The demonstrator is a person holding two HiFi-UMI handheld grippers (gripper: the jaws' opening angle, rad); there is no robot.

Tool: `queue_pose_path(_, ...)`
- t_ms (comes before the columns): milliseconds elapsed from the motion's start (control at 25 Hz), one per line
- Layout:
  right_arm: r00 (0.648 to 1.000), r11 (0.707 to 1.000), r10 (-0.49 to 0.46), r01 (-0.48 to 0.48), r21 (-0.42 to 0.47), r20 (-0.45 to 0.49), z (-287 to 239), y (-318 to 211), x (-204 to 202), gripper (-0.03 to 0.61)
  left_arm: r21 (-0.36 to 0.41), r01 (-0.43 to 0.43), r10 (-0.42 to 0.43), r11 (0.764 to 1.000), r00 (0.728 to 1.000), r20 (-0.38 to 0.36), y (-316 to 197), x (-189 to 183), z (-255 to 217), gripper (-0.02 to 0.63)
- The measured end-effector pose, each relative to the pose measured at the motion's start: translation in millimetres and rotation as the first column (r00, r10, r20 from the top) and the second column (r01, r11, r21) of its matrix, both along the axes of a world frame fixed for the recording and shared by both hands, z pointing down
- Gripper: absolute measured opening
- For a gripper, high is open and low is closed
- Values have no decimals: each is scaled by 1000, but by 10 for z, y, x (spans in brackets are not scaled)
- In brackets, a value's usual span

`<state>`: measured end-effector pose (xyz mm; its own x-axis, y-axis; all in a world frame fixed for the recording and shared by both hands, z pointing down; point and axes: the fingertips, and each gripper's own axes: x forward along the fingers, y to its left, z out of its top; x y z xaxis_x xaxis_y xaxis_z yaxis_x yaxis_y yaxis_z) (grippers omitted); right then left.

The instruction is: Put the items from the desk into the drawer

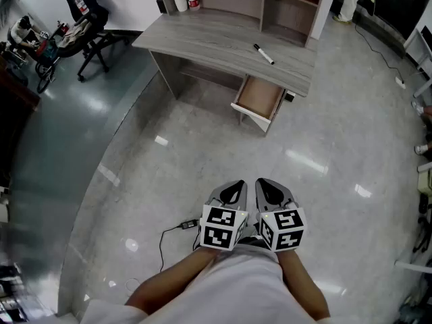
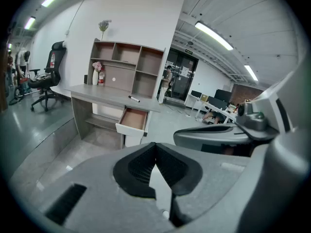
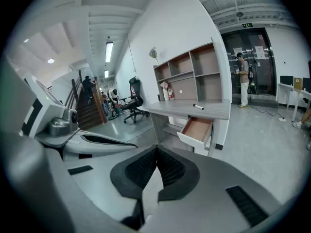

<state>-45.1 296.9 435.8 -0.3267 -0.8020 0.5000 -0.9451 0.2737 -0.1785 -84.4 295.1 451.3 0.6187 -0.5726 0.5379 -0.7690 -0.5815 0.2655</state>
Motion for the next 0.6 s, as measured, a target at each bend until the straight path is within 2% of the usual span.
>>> queue_pose_path(280, 1000, 1000, 23, -23, -4, 1, 15, -218, -267, 2, -1, -23, 23, 1000, 1000, -14, -239, -244, -3, 2)
queue_pose_path(600, 998, 999, 46, -46, -7, -42, -28, -451, -405, 2, 0, -49, 49, 999, 998, -51, -516, -377, -38, 2)
